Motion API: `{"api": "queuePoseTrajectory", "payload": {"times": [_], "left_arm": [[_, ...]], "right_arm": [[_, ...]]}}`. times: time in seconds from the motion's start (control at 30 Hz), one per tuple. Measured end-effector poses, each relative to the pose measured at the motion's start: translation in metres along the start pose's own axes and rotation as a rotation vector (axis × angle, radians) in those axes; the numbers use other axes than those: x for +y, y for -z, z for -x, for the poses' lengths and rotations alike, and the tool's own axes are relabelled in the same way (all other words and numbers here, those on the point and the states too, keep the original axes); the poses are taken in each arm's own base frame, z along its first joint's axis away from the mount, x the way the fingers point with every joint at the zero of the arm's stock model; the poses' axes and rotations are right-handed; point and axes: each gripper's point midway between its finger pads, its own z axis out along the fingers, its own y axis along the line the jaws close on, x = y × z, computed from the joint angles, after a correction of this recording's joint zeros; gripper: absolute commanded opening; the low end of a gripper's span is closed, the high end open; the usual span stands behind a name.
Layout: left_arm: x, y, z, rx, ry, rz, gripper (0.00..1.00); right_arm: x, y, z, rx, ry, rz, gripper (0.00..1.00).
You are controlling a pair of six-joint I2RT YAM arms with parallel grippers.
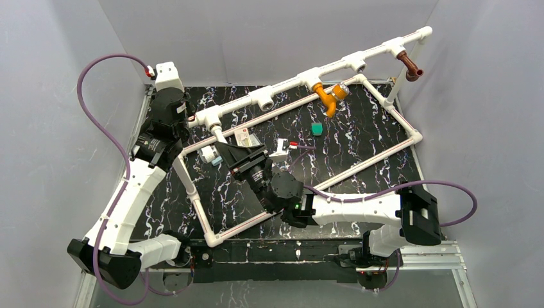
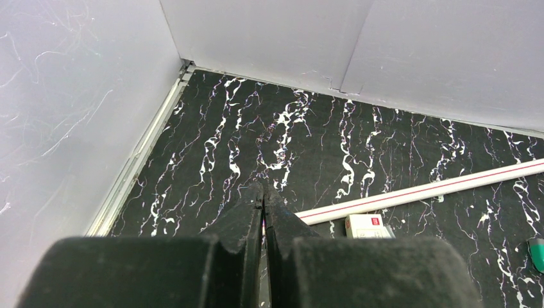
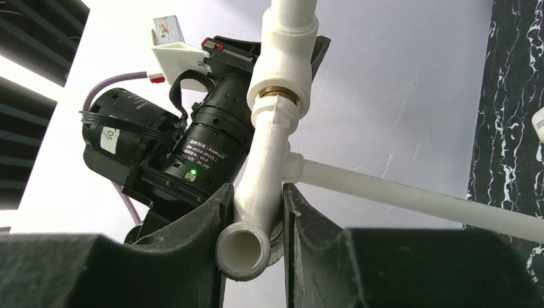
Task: Install the water faucets
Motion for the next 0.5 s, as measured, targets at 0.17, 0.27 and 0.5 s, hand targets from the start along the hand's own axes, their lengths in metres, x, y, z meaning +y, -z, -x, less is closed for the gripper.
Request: {"api": "queuePoseTrajectory", "payload": {"times": [0.17, 0.27, 0.5], "left_arm": [[0.0001, 0.0001, 0.0001, 0.0, 0.0, 0.0, 0.04], [0.0003, 0.0005, 0.0002, 0.0, 0.001, 0.0, 0.05], [0.0006, 0.0012, -0.0003, 0.002, 0.0, -0.001, 0.04]], "right_arm": [[0.0003, 0.0001, -0.0001, 0.001, -0.022, -0.002, 0.32], [0.0004, 0.0004, -0.0004, 0.004, -0.022, -0.002, 0.45], [0.0069, 0.0009, 0.0028, 0.02, -0.042, 0.015, 0.61]]}}
